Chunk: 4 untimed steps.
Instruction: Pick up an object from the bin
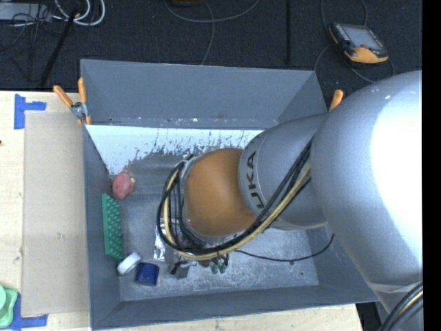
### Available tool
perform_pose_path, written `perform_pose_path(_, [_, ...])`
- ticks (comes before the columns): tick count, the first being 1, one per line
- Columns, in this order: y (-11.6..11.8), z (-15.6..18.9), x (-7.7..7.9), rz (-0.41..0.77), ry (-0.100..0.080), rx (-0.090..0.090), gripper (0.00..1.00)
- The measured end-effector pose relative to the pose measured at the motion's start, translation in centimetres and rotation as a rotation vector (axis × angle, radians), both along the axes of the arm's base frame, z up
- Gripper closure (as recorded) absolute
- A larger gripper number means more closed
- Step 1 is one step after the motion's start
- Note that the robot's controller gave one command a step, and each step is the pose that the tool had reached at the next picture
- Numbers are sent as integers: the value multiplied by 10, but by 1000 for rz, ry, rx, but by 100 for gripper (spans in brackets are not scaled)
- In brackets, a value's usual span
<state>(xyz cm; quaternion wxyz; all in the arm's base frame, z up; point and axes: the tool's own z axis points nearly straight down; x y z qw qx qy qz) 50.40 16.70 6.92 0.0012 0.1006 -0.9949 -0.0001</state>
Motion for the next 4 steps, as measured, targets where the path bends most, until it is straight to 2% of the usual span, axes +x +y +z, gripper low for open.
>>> perform_pose_path(1, [81,128,23,-1,-12,6,100])
perform_pose_path(2, [78,122,22,-5,-3,0,0])
perform_pose_path(3, [57,149,-25,122,-1,0,0])
perform_pose_path(4, [27,2,-3,315,5,-1,0])
